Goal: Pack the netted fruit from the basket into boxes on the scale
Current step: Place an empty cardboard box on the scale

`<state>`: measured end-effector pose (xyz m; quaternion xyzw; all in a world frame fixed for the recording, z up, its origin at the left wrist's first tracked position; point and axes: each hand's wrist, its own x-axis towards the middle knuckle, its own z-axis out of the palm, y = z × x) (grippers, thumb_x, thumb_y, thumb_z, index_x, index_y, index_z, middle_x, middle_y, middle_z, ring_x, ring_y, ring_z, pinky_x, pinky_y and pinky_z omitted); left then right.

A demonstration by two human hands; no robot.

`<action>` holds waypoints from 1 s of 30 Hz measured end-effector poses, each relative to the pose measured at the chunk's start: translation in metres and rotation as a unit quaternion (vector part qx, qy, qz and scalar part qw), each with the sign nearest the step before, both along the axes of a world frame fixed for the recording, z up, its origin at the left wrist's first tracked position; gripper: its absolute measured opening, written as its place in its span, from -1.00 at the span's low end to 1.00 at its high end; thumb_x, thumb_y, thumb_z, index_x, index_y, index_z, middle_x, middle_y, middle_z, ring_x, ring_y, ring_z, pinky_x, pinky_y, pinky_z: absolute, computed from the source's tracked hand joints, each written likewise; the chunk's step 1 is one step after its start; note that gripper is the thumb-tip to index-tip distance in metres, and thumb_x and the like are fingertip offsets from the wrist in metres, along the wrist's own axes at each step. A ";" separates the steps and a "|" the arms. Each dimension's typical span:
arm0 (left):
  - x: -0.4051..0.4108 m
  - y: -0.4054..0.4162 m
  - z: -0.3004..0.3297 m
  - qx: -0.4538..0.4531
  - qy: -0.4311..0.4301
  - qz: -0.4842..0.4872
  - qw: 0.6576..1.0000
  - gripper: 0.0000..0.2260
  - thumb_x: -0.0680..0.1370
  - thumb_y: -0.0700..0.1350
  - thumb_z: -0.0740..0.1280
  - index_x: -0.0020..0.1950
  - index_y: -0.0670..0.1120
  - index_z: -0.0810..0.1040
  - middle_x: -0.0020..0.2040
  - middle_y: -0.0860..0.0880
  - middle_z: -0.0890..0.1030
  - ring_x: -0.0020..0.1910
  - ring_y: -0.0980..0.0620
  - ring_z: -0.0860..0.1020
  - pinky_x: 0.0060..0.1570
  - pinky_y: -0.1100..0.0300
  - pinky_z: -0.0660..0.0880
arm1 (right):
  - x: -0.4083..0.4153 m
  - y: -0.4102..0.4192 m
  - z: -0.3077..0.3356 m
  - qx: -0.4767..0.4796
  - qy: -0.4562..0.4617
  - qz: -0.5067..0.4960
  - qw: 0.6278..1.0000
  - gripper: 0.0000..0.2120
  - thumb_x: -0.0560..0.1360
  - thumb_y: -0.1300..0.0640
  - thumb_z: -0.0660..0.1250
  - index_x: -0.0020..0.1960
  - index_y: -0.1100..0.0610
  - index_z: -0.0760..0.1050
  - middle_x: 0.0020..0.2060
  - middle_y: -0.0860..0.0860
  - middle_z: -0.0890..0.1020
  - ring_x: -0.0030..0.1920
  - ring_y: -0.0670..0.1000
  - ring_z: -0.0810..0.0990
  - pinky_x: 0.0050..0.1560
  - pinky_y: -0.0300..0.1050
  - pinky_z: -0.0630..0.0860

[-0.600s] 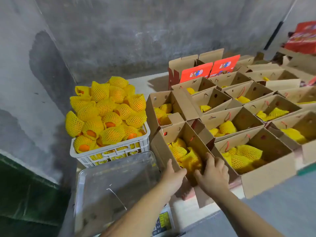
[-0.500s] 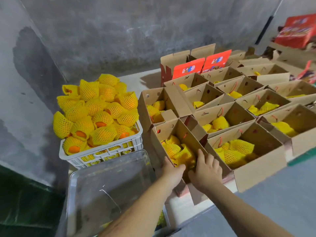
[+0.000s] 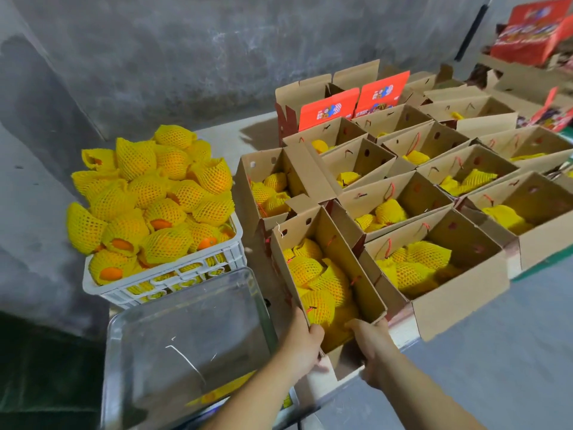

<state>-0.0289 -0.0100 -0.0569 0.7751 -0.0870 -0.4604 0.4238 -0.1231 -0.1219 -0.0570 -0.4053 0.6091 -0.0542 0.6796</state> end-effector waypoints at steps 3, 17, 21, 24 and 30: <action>-0.004 0.007 -0.002 -0.013 0.012 -0.016 1.000 -0.44 0.74 -0.07 0.13 0.71 0.07 0.00 0.60 0.04 0.25 0.36 -0.05 0.42 0.08 0.11 0.66 | -0.008 0.005 -0.002 -0.022 -0.002 0.000 1.000 -0.40 0.52 0.36 0.21 0.46 -0.09 0.26 0.21 0.19 0.56 0.19 0.30 0.56 0.22 0.34 0.56; 0.039 0.030 0.092 -0.212 -0.110 0.258 0.936 -0.22 0.61 0.04 0.45 0.68 0.14 0.02 0.58 0.05 0.27 0.36 0.11 0.46 0.27 0.20 0.40 | -0.051 -0.046 0.111 -0.067 -0.177 0.057 0.980 -0.51 0.51 0.46 0.19 0.34 0.08 0.47 0.02 0.22 0.66 -0.04 0.27 0.68 -0.02 0.24 0.69; 0.082 0.063 0.143 -0.307 -0.228 0.296 0.875 -0.15 0.50 0.18 0.43 0.66 0.30 0.01 0.66 0.14 0.11 0.52 0.20 0.35 0.48 -0.12 0.37 | -0.071 -0.064 0.153 -0.076 -0.201 0.125 0.969 -0.64 0.57 0.41 0.19 0.26 0.10 0.50 -0.08 0.21 0.73 -0.21 0.22 0.74 -0.25 0.08 0.68; 0.103 0.094 0.172 -0.350 -0.269 0.213 0.872 -0.21 0.39 0.41 0.45 0.52 0.49 0.12 0.62 0.15 0.25 0.42 0.33 0.43 0.50 -0.15 0.37 | -0.068 -0.070 0.182 -0.107 -0.213 0.204 0.949 -0.62 0.49 0.34 0.28 0.25 0.06 0.53 0.08 0.23 0.72 -0.04 0.28 0.74 -0.18 0.12 0.71; 0.095 0.183 0.141 -0.270 -0.144 0.373 0.876 -0.24 0.04 0.60 0.47 0.09 0.19 0.62 0.18 0.11 0.63 0.41 -0.06 0.52 0.45 -0.12 0.40 | 0.001 -0.038 0.194 -0.113 -0.187 0.358 0.908 -0.73 0.59 0.24 0.30 0.22 -0.03 0.57 0.03 0.16 0.74 -0.01 0.18 0.76 -0.10 0.13 0.71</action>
